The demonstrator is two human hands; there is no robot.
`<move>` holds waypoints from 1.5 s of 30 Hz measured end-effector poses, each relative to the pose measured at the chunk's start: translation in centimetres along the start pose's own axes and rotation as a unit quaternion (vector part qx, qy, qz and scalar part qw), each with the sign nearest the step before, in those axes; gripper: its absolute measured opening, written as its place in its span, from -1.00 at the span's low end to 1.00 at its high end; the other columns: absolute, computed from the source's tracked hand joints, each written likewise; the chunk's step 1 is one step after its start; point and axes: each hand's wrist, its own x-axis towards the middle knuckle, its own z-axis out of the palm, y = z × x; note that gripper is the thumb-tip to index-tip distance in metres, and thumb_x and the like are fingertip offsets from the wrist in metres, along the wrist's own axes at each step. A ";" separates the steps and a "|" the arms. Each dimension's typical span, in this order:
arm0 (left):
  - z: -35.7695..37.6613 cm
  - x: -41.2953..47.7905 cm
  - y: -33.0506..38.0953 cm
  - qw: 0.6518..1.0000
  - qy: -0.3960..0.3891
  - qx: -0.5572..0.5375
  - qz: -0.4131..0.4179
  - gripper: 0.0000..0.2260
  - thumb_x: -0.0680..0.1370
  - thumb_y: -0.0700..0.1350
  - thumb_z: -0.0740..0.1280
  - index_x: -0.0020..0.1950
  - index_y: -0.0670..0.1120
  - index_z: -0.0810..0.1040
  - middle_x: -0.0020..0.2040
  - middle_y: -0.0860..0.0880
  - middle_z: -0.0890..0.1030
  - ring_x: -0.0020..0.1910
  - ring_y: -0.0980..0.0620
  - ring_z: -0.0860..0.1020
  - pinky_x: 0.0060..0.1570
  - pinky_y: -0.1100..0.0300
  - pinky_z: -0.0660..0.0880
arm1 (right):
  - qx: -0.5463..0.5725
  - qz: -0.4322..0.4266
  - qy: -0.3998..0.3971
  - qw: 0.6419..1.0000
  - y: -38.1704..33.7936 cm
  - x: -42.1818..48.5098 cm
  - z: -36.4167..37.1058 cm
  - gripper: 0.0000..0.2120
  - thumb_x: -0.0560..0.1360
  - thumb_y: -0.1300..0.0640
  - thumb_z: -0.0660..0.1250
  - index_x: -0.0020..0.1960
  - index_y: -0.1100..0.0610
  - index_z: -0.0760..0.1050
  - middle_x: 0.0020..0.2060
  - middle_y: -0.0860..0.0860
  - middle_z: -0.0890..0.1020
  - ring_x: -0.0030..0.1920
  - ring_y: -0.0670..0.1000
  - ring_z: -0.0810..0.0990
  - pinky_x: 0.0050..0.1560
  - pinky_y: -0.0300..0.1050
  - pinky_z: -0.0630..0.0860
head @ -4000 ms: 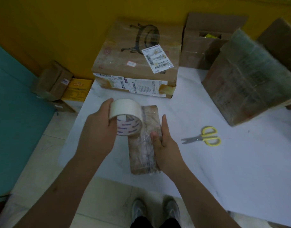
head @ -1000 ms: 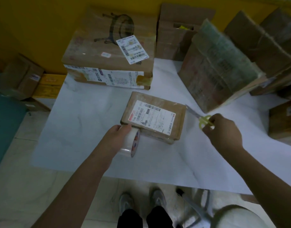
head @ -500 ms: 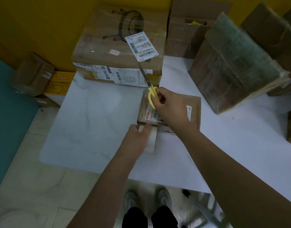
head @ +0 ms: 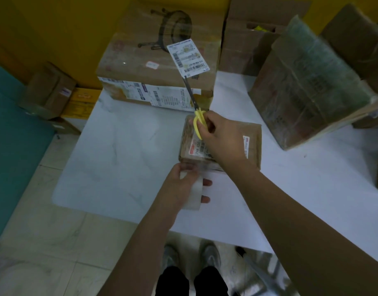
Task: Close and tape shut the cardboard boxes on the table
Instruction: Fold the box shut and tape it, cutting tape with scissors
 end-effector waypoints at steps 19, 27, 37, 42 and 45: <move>-0.7 0.9 -1.0 1.000 -0.019 -0.009 -0.017 -0.80 0.65 -0.12 0.21 0.26 -0.11 0.45 -0.05 -0.25 0.68 -0.45 -0.12 0.59 -0.48 0.13 0.52 | 0.053 0.132 -0.471 0.871 -1.2 -5.6 -11.8 -0.58 0.23 -0.56 0.14 -0.05 -0.41 0.52 -0.26 -0.21 0.56 -0.27 -0.12 0.57 -0.28 -0.18 0.61; -1.2 0.9 -1.2 0.999 -0.036 0.009 -0.014 -0.73 0.64 -0.19 0.15 0.33 -0.04 0.41 -0.03 -0.17 0.71 -0.43 -0.14 0.60 -0.42 0.12 0.55 | -0.118 0.216 -0.553 0.796 0.7 -5.8 -10.5 -0.29 0.31 -0.55 0.13 -0.13 0.12 0.46 -0.41 0.00 0.41 -0.46 -0.08 0.39 -0.36 -0.24 0.56; -1.7 0.2 -0.9 0.999 -0.025 0.036 -0.004 -0.73 0.62 -0.19 0.19 0.30 -0.14 0.50 -0.19 -0.11 0.65 -0.43 0.00 0.61 -0.48 0.24 0.49 | -0.059 0.177 -0.518 0.835 0.0 -4.9 -6.3 -0.35 0.37 -0.46 0.15 0.00 0.07 0.61 -0.22 0.01 0.59 -0.23 -0.03 0.55 -0.33 -0.26 0.56; -1.7 -0.2 -0.7 0.999 -0.037 0.027 -0.008 -0.80 0.63 -0.17 0.22 0.22 -0.19 0.48 -0.11 -0.20 0.68 -0.40 -0.10 0.61 -0.44 0.15 0.53 | -0.063 0.103 -0.480 0.869 1.3 -4.7 -6.8 -0.48 0.36 -0.38 0.27 -0.13 0.04 0.71 -0.42 0.00 0.66 -0.41 -0.14 0.57 -0.27 -0.26 0.56; -2.0 -0.5 -0.9 0.999 -0.030 0.032 -0.016 -0.90 0.61 -0.20 0.26 0.07 -0.22 0.50 -0.05 -0.28 0.67 -0.37 -0.18 0.58 -0.34 0.01 0.58 | -0.135 0.058 -0.435 0.889 2.2 -4.6 -6.5 -0.66 0.46 -0.27 0.34 -0.15 -0.03 0.71 -0.42 -0.04 0.66 -0.43 -0.18 0.56 -0.33 -0.24 0.51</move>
